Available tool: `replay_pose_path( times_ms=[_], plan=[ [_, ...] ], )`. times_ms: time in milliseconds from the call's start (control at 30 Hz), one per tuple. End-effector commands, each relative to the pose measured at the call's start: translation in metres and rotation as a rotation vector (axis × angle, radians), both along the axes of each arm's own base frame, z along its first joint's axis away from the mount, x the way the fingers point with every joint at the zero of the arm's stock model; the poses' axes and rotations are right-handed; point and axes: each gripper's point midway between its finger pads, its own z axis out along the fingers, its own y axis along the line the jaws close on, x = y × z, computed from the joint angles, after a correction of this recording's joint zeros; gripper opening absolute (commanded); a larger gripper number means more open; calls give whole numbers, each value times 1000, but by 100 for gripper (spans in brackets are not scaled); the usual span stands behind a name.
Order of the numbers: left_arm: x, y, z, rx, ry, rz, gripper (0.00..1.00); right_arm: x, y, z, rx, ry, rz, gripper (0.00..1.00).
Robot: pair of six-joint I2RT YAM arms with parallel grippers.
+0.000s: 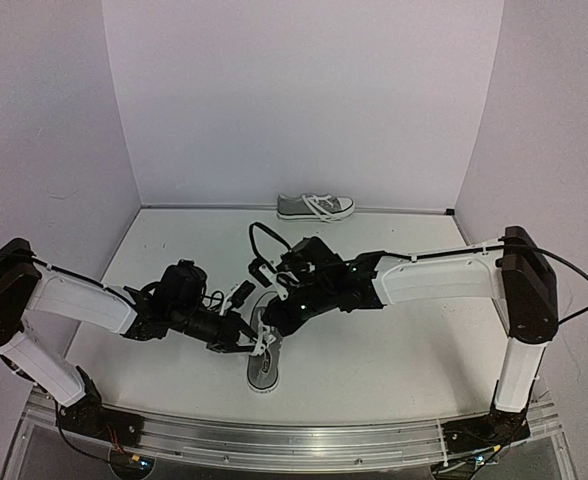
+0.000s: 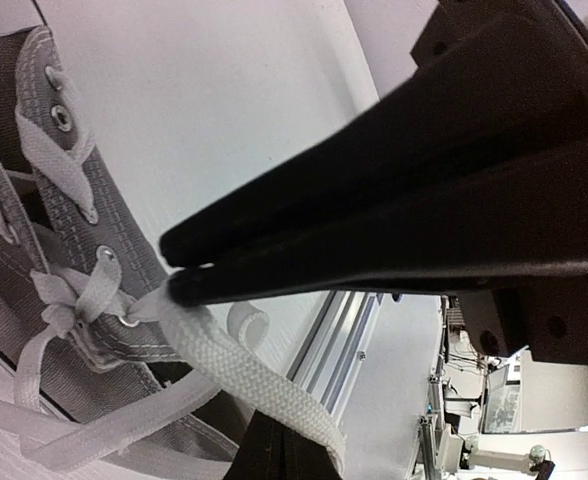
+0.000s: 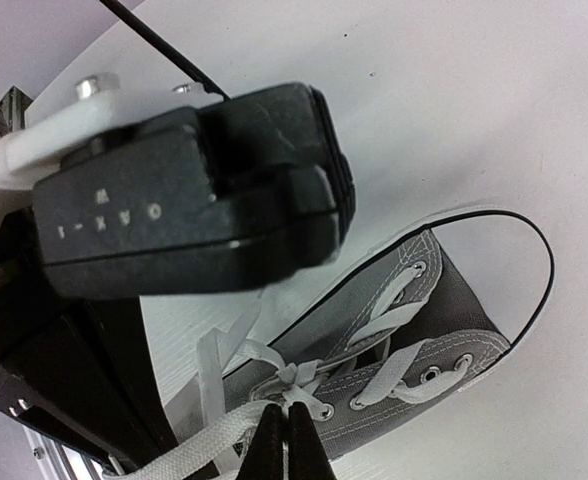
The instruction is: Tie the shoes
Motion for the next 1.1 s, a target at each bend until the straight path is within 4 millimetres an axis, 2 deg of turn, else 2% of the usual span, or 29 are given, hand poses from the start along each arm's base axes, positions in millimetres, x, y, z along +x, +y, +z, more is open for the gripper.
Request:
replay_pose_path(
  times_ms=[0, 167, 300, 367, 500, 733, 867, 1067],
  plan=[
    [-5, -10, 24, -110, -65, -64, 0, 2, 6, 18, 46, -19, -6, 5],
    [2, -15, 16, -98, -55, -51, 0, -1, 4, 24, 69, 21, -18, 21],
    [7, -18, 6, -93, -36, -36, 0, 6, -16, 42, 107, 41, -67, 43],
    [8, -21, 4, -103, -24, -31, 0, 6, -25, 49, 122, 39, -80, 48],
    [12, -24, 4, -112, -10, -17, 0, -2, -38, 47, 117, 51, -72, 48],
    [15, -28, 10, -132, 3, -11, 0, -28, -44, 32, 140, 108, 16, 40],
    [15, -28, 13, -139, -2, -13, 0, -32, -44, 16, 114, 132, 14, 40],
    [12, -27, 11, -145, 3, -30, 0, -31, -42, 4, 93, 99, 33, 40]
  ],
)
